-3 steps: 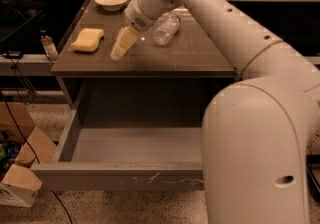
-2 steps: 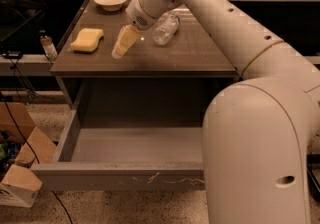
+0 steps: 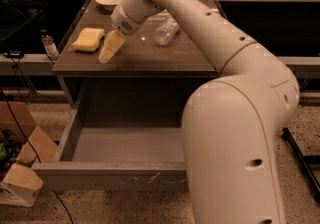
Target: Place sponge into top drawer
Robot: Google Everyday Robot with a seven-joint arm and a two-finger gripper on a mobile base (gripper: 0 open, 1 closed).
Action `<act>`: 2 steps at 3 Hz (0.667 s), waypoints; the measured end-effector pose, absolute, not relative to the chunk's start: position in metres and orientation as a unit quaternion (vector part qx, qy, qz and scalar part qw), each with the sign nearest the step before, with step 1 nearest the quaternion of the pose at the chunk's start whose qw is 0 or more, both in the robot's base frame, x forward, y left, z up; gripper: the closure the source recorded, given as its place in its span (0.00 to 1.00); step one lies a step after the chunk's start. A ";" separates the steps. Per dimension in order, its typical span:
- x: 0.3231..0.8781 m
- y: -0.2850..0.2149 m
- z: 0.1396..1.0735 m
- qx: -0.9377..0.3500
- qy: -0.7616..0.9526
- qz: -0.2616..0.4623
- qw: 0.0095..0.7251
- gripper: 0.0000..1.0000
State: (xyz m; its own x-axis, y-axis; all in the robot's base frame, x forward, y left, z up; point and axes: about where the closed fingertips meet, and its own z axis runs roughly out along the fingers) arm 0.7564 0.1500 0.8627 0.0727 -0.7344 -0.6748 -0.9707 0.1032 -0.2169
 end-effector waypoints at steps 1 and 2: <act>0.759 0.190 0.854 -0.666 0.634 0.193 0.343 0.00; 0.767 0.217 0.845 -0.670 0.619 0.218 0.348 0.00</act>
Offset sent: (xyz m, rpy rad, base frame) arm 0.0296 0.0940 -0.0187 0.1257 0.0287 0.1504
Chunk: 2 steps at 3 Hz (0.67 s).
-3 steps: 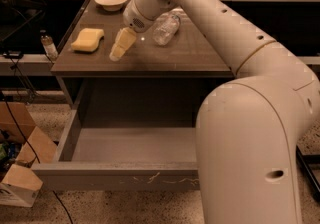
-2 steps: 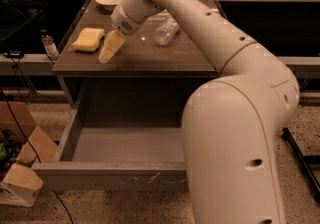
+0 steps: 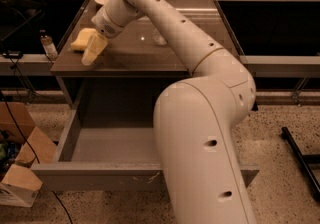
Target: Place sponge into top drawer
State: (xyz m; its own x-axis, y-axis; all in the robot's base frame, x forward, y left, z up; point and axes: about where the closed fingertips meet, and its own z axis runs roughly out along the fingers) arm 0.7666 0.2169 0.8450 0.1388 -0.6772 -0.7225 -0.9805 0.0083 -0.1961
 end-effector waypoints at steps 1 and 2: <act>0.780 0.228 0.834 -0.654 0.622 0.244 0.355 0.00; 0.794 0.226 0.826 -0.635 0.634 0.257 0.359 0.18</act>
Offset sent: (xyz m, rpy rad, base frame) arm 0.0547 0.0000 -0.0197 0.1237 0.0919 -0.0900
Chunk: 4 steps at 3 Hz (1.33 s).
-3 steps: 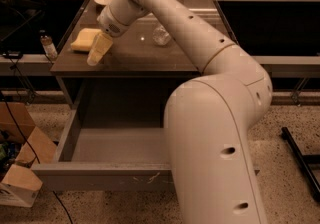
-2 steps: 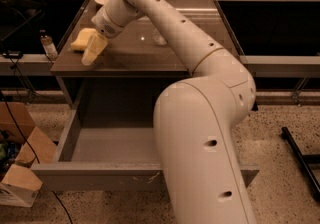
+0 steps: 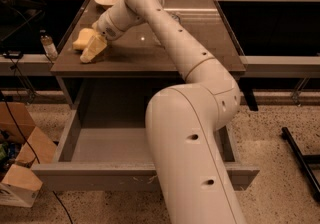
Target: Place sponge into top drawer
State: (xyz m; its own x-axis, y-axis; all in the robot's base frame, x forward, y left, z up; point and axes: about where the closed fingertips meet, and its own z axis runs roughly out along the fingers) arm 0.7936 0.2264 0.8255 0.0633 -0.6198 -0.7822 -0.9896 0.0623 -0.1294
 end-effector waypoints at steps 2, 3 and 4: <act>0.805 0.214 0.835 -0.617 0.644 0.249 0.377 0.65; 0.783 0.196 0.855 -0.630 0.620 0.253 0.393 0.88; 0.737 0.167 0.877 -0.659 0.577 0.252 0.412 1.00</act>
Offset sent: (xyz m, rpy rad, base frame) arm 0.0068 -0.0284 0.0267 0.0349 -0.0531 -0.0827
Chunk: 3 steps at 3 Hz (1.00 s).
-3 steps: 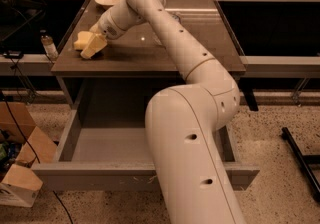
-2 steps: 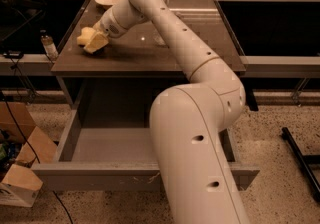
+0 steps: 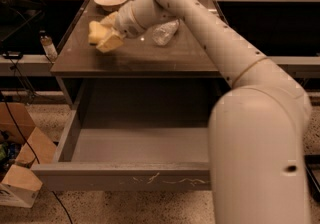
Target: Place sponge into top drawer
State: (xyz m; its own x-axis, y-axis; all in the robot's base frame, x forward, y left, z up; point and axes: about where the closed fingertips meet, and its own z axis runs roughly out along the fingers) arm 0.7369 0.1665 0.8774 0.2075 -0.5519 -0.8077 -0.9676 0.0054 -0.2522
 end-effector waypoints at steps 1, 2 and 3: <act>0.681 0.130 0.881 -0.686 0.546 0.247 0.412 1.00; 0.623 0.101 0.844 -0.704 0.542 0.263 0.375 1.00; 0.569 0.078 0.792 -0.703 0.558 0.295 0.327 1.00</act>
Offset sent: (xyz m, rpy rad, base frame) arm -0.2047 -0.1017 -0.1138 -0.1548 0.1307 0.2278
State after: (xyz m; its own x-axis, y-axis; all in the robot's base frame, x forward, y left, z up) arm 0.5691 0.0783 0.7916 0.2025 -0.5929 -0.7794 -0.9780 -0.1629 -0.1302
